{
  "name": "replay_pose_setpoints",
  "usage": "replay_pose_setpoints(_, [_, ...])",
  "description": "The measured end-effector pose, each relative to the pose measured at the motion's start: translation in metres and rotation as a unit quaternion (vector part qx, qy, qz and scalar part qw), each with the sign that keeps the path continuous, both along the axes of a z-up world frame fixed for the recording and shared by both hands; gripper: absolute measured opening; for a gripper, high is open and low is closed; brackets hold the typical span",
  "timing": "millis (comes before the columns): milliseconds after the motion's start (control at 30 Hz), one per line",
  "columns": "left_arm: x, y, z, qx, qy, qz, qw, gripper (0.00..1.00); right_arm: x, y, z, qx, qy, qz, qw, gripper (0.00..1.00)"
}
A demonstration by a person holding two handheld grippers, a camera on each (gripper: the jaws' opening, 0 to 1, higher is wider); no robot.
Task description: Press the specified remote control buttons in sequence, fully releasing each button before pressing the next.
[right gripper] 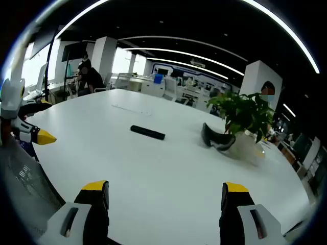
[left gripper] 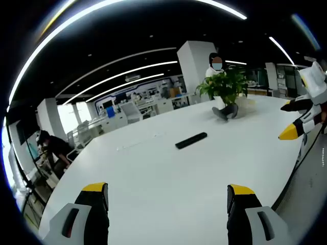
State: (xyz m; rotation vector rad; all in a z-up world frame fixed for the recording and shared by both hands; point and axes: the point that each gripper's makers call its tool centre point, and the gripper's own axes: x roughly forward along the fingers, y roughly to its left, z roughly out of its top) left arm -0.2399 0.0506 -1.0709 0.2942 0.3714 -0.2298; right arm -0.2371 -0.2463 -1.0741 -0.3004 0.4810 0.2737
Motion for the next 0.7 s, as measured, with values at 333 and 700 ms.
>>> replay_pose_setpoints(333, [-0.0004, 0.0001, -0.0019, 0.007, 0.004, -0.001, 1.0, 1.0, -0.0002, -0.0001, 0.0004, 0.0, -0.001, 0.0, 1.0, 0.9])
replay_pose_setpoints(700, [-0.0006, 0.0006, -0.0044, 0.019, 0.007, -0.002, 0.9998, 1.0, -0.0004, 0.0004, -0.0014, -0.003, 0.003, 0.002, 1.0, 0.9])
